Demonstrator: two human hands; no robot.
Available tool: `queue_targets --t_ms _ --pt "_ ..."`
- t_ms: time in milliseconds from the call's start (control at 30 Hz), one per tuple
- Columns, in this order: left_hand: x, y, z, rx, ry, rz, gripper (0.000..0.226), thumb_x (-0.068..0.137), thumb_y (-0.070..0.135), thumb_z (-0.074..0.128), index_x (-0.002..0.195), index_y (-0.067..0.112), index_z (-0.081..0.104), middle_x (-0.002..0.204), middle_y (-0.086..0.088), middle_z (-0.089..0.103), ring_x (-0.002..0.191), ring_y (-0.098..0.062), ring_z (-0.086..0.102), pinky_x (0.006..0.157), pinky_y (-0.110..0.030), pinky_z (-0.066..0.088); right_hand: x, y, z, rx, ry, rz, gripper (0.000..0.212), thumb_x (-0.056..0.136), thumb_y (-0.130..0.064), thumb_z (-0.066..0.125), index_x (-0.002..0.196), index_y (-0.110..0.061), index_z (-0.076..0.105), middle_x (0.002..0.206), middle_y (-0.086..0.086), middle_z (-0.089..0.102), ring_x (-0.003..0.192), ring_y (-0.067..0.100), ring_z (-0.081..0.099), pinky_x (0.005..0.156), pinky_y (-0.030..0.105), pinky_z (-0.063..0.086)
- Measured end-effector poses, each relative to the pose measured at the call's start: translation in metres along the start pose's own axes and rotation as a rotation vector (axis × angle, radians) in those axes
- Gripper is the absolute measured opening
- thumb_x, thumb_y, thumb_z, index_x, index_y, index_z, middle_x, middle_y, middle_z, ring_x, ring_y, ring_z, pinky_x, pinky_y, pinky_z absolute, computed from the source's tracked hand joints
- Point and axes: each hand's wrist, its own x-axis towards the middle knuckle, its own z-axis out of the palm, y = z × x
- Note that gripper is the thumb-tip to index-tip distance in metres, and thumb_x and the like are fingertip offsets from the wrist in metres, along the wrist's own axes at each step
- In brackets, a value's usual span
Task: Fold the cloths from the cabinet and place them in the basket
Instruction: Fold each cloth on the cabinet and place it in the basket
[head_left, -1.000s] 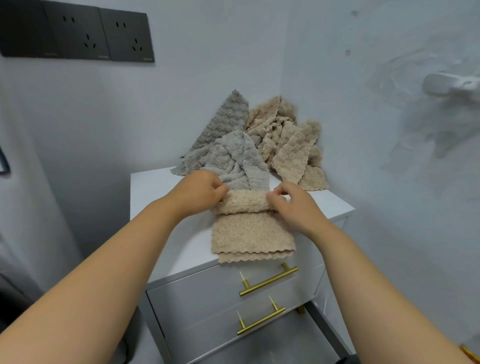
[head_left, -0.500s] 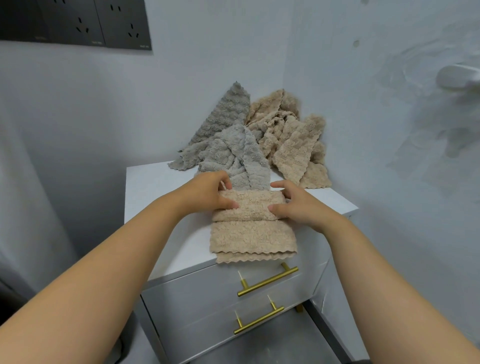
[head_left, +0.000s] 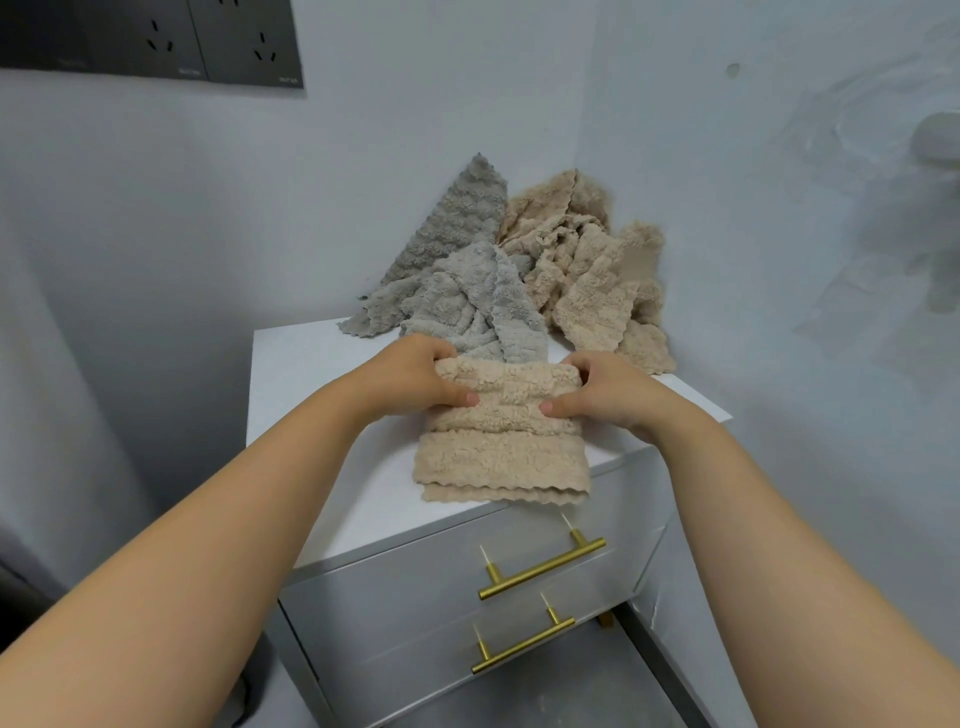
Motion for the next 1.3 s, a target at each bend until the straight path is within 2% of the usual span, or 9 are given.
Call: queue_targets --t_ms 167,333,567,700,800,900,1000,1167,1300 --pt "0.004 0.003 0.009 -0.005 0.201 0.046 0.026 0.078 0.022 0.078 0.091 0.017 0.057 0.082 0.005 0.058 0.066 -0.008 0.055 0.053 -0.02 0.04 0.003 0.002 0.009 -0.07 0.239 -0.111 0.033 0.076 -0.014 0.077 0.097 -0.019 0.052 0.078 -0.011 0.049 0.066 0.002 0.047 0.049 0.015 0.029" --pt "0.004 0.002 0.018 0.122 0.365 0.147 0.028 0.075 0.016 0.075 0.092 0.016 0.053 0.087 0.001 0.058 0.08 -0.022 0.052 0.06 -0.032 0.035 0.005 0.005 0.015 -0.152 0.375 -0.208 0.037 0.074 -0.015 0.077 0.095 -0.022 0.047 0.095 -0.003 0.053 0.084 0.015 0.049 0.057 0.023 0.032" --pt "-0.002 -0.001 0.001 0.222 0.142 0.277 0.037 0.069 0.011 0.079 0.09 0.018 0.049 0.092 0.004 0.056 0.085 -0.018 0.048 0.069 -0.029 0.038 -0.006 0.005 0.004 -0.277 0.189 -0.19 0.044 0.072 -0.012 0.08 0.095 -0.021 0.044 0.092 0.006 0.056 0.073 0.017 0.047 0.06 0.032 0.035" --pt "-0.01 0.001 -0.013 0.253 -0.039 0.285 0.034 0.076 0.003 0.063 0.101 0.023 0.053 0.106 0.003 0.055 0.09 -0.017 0.051 0.078 -0.031 0.042 -0.019 0.003 -0.006 -0.237 0.058 -0.152 0.047 0.072 -0.031 0.081 0.102 -0.019 0.047 0.09 0.0 0.049 0.072 0.014 0.042 0.063 0.029 0.034" --pt "-0.014 0.004 -0.02 0.167 -0.129 0.243 0.016 0.081 0.02 0.059 0.092 0.032 0.057 0.114 0.006 0.057 0.101 -0.014 0.053 0.085 -0.03 0.043 -0.025 0.002 -0.006 -0.125 0.061 -0.2 0.035 0.082 -0.043 0.068 0.094 -0.014 0.054 0.092 0.004 0.06 0.081 0.019 0.054 0.074 0.034 0.043" --pt "-0.014 0.008 -0.018 0.135 -0.103 0.229 0.011 0.088 0.033 0.057 0.081 0.03 0.065 0.11 0.01 0.063 0.086 0.004 0.054 0.073 -0.021 0.041 -0.029 0.0 -0.003 -0.073 0.076 -0.223 0.028 0.094 -0.032 0.056 0.084 -0.006 0.057 0.073 0.002 0.063 0.072 0.016 0.058 0.073 0.034 0.044" --pt "-0.012 0.011 -0.012 0.097 -0.054 0.227 0.025 0.085 0.042 0.065 0.083 0.018 0.071 0.086 0.008 0.065 0.069 0.006 0.053 0.064 -0.017 0.037 -0.026 0.001 -0.003 -0.078 0.092 -0.196 0.019 0.094 -0.018 0.056 0.076 -0.011 0.057 0.099 0.014 0.069 0.096 0.026 0.063 0.081 0.036 0.048" --pt "-0.005 0.009 -0.004 0.093 -0.012 0.194 0.03 0.079 0.038 0.072 0.077 0.008 0.068 0.093 -0.006 0.071 0.092 -0.021 0.063 0.085 -0.04 0.051 -0.02 0.008 -0.002 0.026 0.061 -0.178 0.008 0.09 -0.009 0.062 0.083 -0.004 0.061 0.107 0.002 0.068 0.091 0.008 0.063 0.069 0.017 0.046" --pt "-0.002 0.009 0.002 0.075 -0.003 0.224 0.026 0.072 0.03 0.081 0.087 0.021 0.062 0.092 0.002 0.066 0.092 -0.019 0.062 0.086 -0.039 0.051 -0.015 0.014 -0.001 0.097 0.056 -0.152 0.011 0.083 -0.013 0.071 0.086 -0.006 0.063 0.103 -0.001 0.066 0.096 0.013 0.063 0.081 0.029 0.048"
